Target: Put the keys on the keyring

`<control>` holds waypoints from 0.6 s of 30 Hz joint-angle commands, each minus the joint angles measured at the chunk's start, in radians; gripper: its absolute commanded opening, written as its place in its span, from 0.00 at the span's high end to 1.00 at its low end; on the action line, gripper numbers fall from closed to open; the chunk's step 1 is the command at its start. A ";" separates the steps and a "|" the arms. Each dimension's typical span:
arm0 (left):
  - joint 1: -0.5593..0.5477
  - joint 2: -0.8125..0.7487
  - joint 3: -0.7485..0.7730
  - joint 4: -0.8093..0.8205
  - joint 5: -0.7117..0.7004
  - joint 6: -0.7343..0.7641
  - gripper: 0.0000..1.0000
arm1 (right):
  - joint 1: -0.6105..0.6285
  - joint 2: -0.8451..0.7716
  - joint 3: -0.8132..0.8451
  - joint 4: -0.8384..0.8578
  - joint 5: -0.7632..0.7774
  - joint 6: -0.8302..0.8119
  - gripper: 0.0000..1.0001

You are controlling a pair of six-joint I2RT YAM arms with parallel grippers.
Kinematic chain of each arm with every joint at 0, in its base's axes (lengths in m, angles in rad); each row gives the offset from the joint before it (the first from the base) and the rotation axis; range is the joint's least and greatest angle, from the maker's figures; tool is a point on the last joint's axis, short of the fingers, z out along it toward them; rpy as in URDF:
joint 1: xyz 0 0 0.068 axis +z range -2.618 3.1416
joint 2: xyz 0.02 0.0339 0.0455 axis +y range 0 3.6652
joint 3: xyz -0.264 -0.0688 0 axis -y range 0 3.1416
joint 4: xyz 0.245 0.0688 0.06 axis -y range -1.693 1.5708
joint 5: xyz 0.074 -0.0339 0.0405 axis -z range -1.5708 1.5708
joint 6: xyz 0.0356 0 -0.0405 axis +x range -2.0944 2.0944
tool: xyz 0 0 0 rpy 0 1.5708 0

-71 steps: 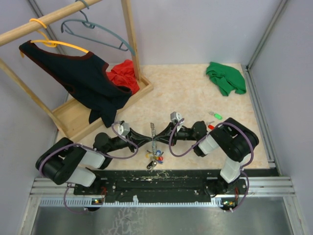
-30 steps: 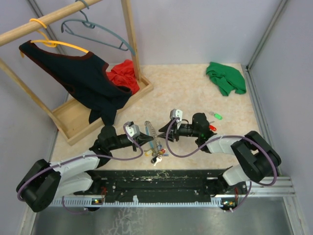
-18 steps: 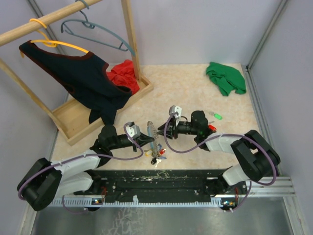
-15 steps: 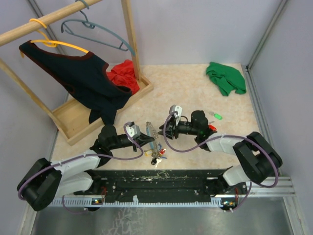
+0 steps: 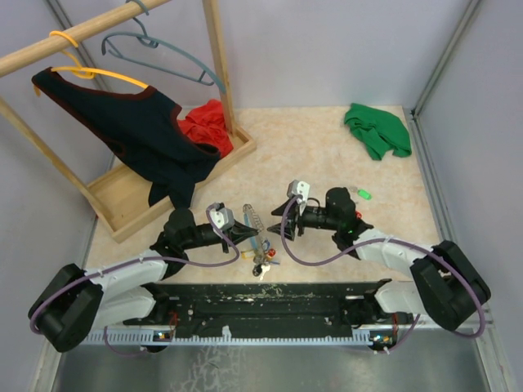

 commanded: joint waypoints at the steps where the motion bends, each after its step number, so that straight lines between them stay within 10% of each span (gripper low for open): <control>1: -0.004 -0.020 0.035 0.058 0.034 -0.012 1.00 | 0.029 0.044 0.046 -0.032 -0.044 -0.046 0.47; 18: -0.006 0.008 0.047 0.059 0.103 -0.014 1.00 | 0.041 0.117 0.125 -0.015 -0.001 0.015 0.60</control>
